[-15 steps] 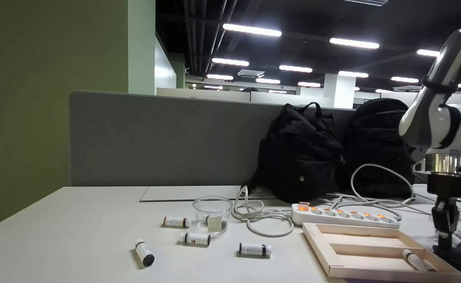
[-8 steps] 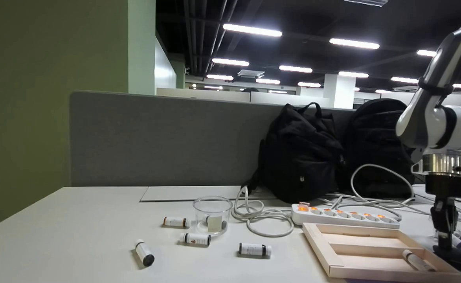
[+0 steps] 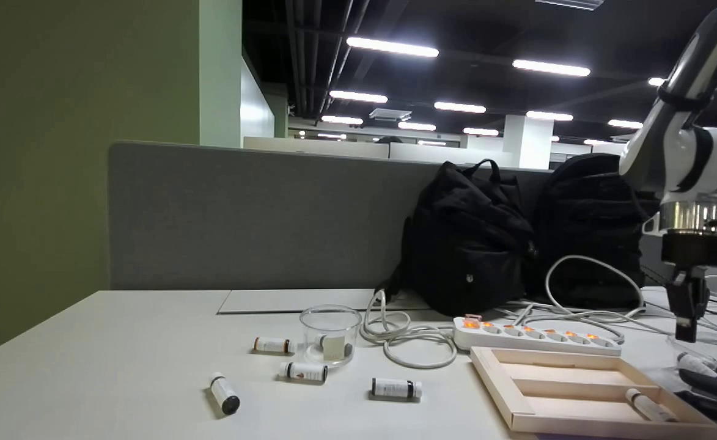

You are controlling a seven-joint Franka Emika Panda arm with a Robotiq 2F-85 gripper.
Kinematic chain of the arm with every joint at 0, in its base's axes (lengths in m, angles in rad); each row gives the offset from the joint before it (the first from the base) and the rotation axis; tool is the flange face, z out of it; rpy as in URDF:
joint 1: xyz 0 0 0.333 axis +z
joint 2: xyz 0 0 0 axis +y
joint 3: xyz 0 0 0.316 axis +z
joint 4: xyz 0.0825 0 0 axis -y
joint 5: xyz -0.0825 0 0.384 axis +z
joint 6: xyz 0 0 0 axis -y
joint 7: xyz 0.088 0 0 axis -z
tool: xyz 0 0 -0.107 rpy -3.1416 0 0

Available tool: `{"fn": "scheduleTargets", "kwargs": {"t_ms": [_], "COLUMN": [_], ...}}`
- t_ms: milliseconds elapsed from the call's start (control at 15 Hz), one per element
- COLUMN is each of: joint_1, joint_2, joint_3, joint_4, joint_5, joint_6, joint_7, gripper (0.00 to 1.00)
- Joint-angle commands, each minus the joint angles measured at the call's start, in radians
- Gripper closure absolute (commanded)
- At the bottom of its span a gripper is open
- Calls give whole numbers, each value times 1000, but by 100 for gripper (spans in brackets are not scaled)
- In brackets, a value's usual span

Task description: Press down the stapler.

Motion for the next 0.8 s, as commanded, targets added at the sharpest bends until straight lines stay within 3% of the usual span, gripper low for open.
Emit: {"fn": "scheduleTargets", "kwargs": {"t_ms": [0,667,733], "joint_1": [10,56,51], "joint_2": [-86,-170,-142], "joint_3": [-17,-87,-78], "joint_4": [6,-9,4], "joint_5": [30,6,19], "joint_6": [-89,-119,-115], "joint_7": [-7,52,2], "gripper": [74,7,24]}}
